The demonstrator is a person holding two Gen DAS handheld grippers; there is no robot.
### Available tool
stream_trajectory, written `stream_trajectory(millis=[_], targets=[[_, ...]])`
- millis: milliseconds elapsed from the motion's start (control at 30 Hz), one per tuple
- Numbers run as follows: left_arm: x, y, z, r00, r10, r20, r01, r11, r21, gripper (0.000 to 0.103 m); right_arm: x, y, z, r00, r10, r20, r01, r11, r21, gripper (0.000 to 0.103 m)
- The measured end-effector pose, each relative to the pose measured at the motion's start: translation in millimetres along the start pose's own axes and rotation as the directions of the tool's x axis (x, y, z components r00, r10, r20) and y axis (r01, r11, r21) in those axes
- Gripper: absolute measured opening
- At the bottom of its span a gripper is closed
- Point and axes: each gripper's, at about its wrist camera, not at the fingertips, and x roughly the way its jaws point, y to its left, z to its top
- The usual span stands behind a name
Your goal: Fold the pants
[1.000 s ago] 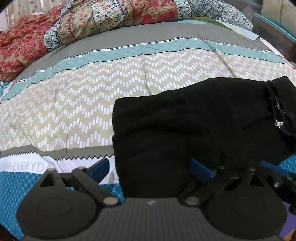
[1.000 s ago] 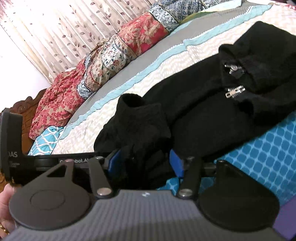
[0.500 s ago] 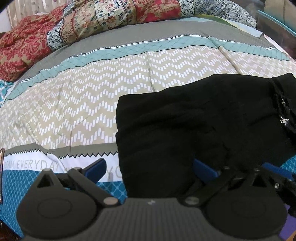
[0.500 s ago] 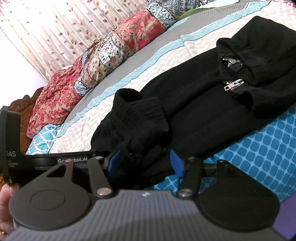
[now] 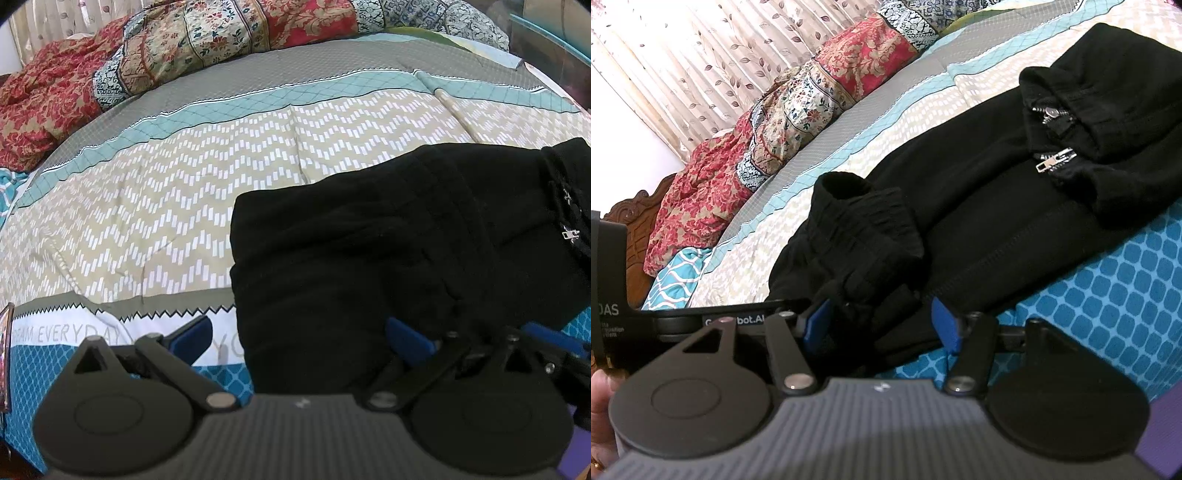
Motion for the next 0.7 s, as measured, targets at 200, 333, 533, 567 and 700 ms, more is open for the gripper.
stream_trajectory(millis=[200, 333, 533, 567, 700], targets=[[0.9, -0.3, -0.6, 1.0, 0.004, 0.001, -0.004, 1.0, 0.005, 0.103, 0.2, 0.3, 0.3, 1.0, -0.001, -0.001, 0.001, 1.0, -0.001, 0.063], [1.1, 0.6, -0.5, 1.0, 0.0, -0.001, 0.0, 1.0, 0.003, 0.103, -0.1, 0.1, 0.5, 1.0, -0.002, -0.002, 0.002, 1.0, -0.002, 0.064], [1.8, 0.1, 0.5, 1.0, -0.002, -0.01, 0.002, 1.0, 0.006, 0.103, 0.0, -0.6, 0.0, 1.0, -0.004, -0.003, 0.004, 1.0, -0.002, 0.064], [2.4, 0.4, 0.7, 1.0, -0.005, -0.012, 0.005, 1.0, 0.004, 0.103, 0.1, -0.8, 0.0, 1.0, -0.004, -0.004, 0.004, 1.0, -0.003, 0.064], [4.6, 4.5, 0.8, 0.999, -0.026, -0.022, 0.026, 0.999, -0.022, 0.103, 0.2, -1.0, 0.4, 1.0, -0.004, -0.005, 0.004, 1.0, -0.003, 0.064]])
